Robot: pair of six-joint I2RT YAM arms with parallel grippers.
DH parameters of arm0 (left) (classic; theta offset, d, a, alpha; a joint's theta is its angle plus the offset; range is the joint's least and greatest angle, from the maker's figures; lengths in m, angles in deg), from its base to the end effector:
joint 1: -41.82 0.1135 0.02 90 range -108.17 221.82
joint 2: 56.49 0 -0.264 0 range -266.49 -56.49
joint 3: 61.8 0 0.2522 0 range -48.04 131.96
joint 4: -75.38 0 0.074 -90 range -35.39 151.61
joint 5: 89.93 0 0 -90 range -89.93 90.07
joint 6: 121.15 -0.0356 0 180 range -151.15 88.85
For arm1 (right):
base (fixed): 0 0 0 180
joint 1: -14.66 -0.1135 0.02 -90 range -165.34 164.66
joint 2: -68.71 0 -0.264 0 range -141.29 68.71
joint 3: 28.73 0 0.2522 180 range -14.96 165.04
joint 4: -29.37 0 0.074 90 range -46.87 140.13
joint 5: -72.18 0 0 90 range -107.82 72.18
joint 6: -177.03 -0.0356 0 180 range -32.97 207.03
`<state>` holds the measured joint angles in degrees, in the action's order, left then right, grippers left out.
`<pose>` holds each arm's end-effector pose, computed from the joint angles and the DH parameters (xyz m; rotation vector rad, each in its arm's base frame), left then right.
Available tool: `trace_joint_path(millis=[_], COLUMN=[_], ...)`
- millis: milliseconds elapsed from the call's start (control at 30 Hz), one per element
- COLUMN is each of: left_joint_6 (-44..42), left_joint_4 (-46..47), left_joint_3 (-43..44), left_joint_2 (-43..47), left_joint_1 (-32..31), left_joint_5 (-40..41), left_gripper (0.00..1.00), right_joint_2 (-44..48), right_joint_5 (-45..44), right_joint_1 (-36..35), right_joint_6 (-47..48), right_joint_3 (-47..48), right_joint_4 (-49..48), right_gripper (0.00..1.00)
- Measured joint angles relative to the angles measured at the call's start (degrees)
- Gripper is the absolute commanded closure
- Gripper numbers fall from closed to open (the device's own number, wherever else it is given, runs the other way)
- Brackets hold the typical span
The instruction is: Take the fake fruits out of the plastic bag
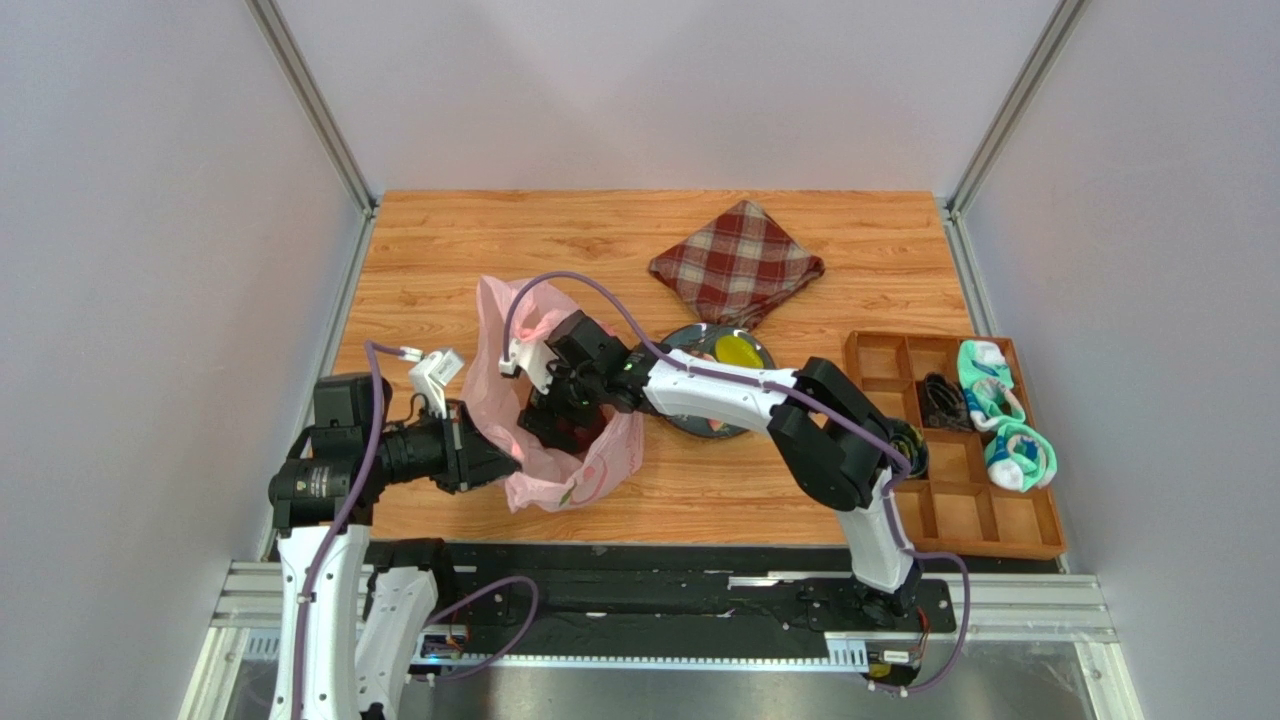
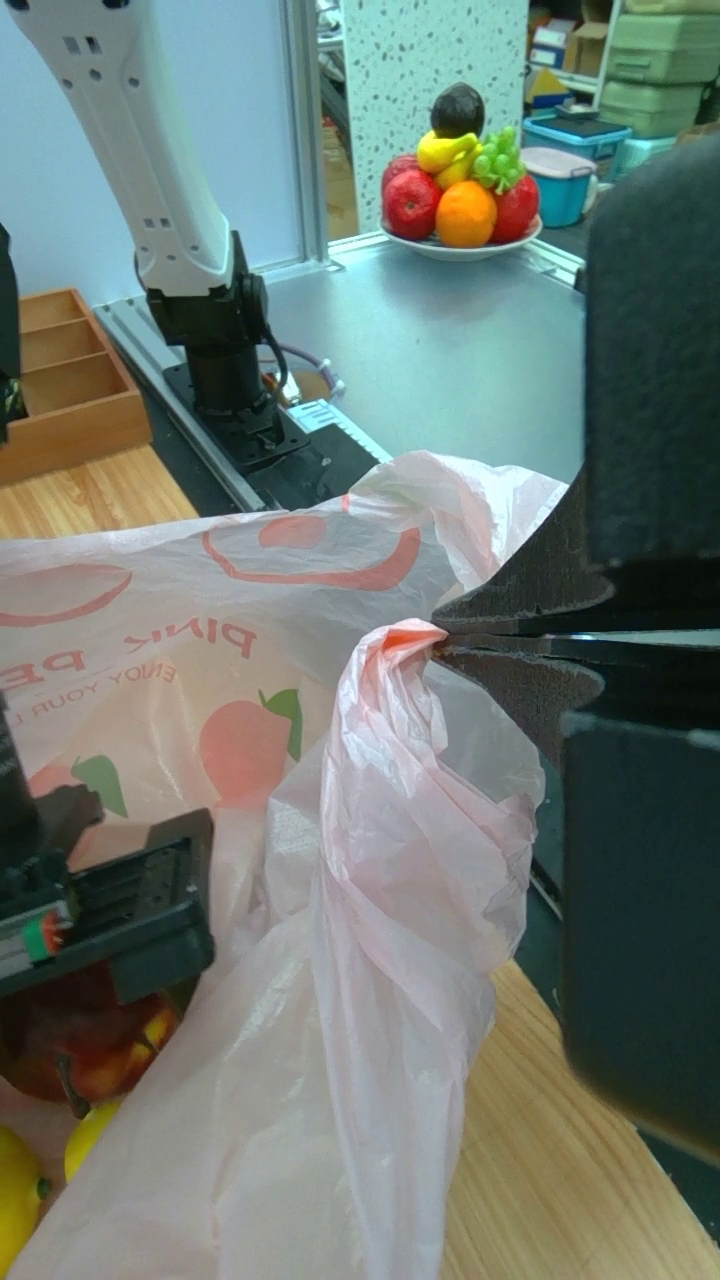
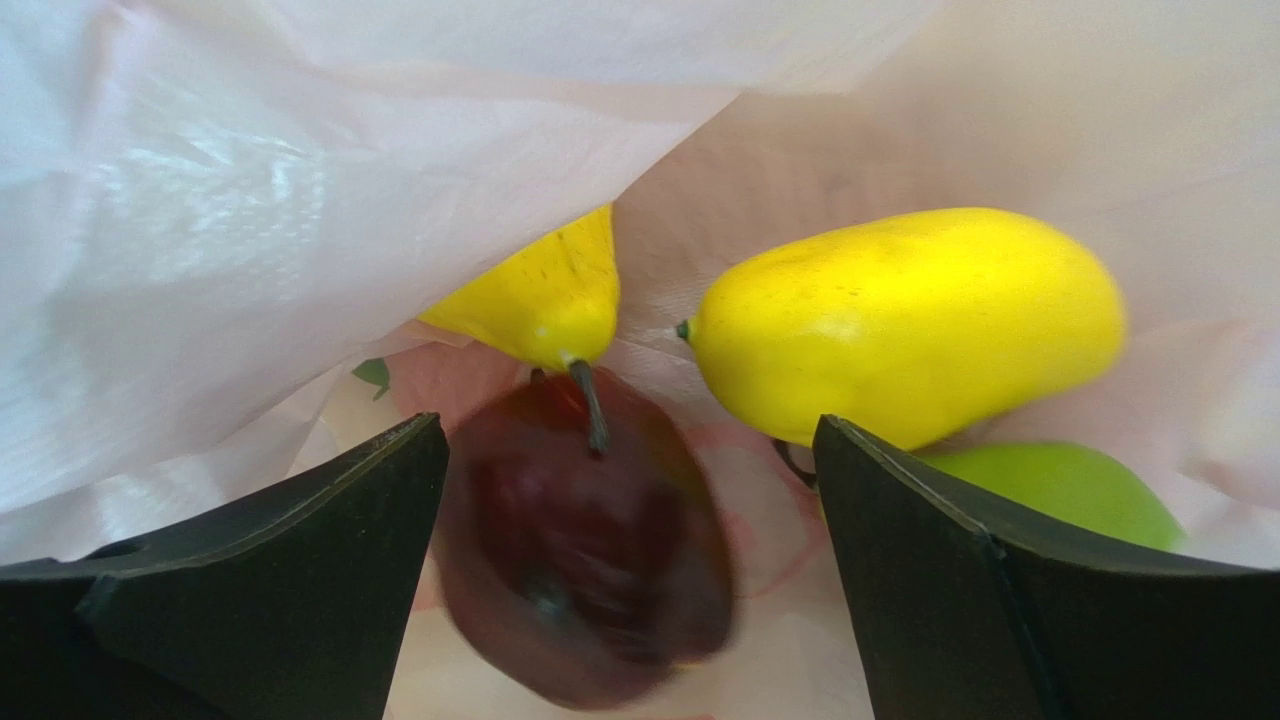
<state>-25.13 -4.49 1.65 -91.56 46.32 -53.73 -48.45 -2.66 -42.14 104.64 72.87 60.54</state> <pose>0.0870 -0.0220 0.3107 0.1906 2.2749 -1.1507 0.2429 0.3881 0.2018 -1.5793 1.8671 0.6310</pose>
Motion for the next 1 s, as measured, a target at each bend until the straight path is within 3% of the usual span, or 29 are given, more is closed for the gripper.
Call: trace_joint_path(millis=[267, 367, 433, 533, 733, 1000], left_joint_6=[0.0, 0.0, 0.0, 0.0, 0.1, 1.1], left_joint_4=[0.9, 1.2, 1.3, 1.8, 2.9, 5.6], left_joint_3=[0.0, 0.0, -0.1, -0.2, -0.4, -1.8], left_joint_2=[-0.1, -0.2, -0.3, -0.6, -1.8, -3.8], left_joint_1=[0.9, 0.9, 0.9, 0.9, 0.9, 0.9], left_joint_5=[-0.6, -0.7, -0.6, -0.5, -0.1, 0.3], left_gripper=[1.0, 1.0, 1.0, 1.0, 1.0, 1.0], right_joint_2=[-4.5, -6.0, -6.0, -6.0, -3.1, 12.9], right_joint_5=[1.6, 1.3, 1.0, 0.8, 2.3, 12.6], right_joint_1=[-1.4, -1.6, -1.7, -1.7, -0.6, 5.9], right_joint_6=[-1.3, -0.9, -0.7, 0.2, 1.4, -0.8], right_joint_3=[0.0, 0.3, 0.9, 1.3, 2.7, 6.6], right_joint_4=[0.7, 0.7, 0.9, 1.6, 6.0, 8.5], right_gripper=[0.02, 0.21, 0.4, 0.56, 0.61, 0.6])
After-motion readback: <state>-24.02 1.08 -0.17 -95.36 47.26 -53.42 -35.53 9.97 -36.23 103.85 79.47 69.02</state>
